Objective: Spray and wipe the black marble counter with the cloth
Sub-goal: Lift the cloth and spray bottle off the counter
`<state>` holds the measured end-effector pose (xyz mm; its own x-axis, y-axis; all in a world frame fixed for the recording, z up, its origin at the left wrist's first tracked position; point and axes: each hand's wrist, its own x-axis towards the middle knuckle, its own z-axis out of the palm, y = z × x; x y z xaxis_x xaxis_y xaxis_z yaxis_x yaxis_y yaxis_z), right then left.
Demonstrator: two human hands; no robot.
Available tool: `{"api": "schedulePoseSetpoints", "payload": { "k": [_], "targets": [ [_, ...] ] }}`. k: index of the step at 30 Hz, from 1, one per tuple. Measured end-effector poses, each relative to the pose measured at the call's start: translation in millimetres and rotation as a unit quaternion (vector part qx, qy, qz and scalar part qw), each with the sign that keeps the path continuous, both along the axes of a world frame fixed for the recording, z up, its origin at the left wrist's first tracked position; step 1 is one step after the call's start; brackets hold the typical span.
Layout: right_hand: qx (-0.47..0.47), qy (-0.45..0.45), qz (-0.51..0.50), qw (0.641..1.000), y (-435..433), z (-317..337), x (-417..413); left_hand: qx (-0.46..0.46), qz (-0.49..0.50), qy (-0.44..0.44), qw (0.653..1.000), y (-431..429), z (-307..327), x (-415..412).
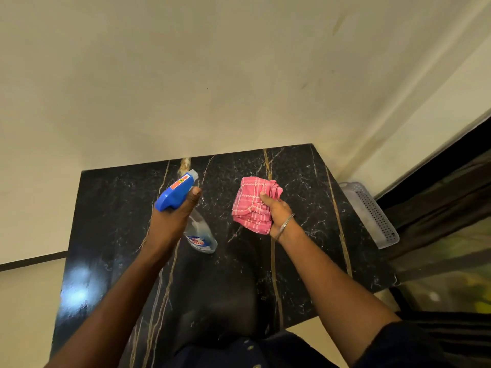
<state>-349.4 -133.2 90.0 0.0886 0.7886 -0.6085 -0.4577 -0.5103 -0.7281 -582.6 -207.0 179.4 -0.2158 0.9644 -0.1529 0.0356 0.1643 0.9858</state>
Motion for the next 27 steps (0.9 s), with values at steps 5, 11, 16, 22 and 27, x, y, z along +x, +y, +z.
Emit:
{"api": "schedulePoseSetpoints", "payload": {
  "k": [5, 11, 16, 22, 27],
  "targets": [
    [-0.007, 0.039, -0.041, 0.998, 24.6, 10.5, 42.1, 0.044, -0.027, 0.031, 0.998, 33.5, 2.8, 43.0],
    [0.010, 0.028, -0.071, 0.997, 66.6, 9.1, 135.3, 0.083, -0.060, 0.018, 0.995, 90.0, 14.2, 146.1],
    [0.007, 0.033, -0.096, 0.995, 104.6, 0.6, 228.2, 0.071, -0.083, 0.007, 0.994, 144.5, 7.5, 252.4],
    [-0.032, 0.015, -0.150, 0.988, 142.6, -25.4, 334.3, 0.036, -0.109, -0.011, 0.993, 195.5, -9.8, 372.1],
    [-0.038, 0.023, -0.157, 0.987, 163.2, -50.2, 407.2, 0.029, -0.144, -0.042, 0.988, 226.0, -20.1, 452.4]
  ]
}}
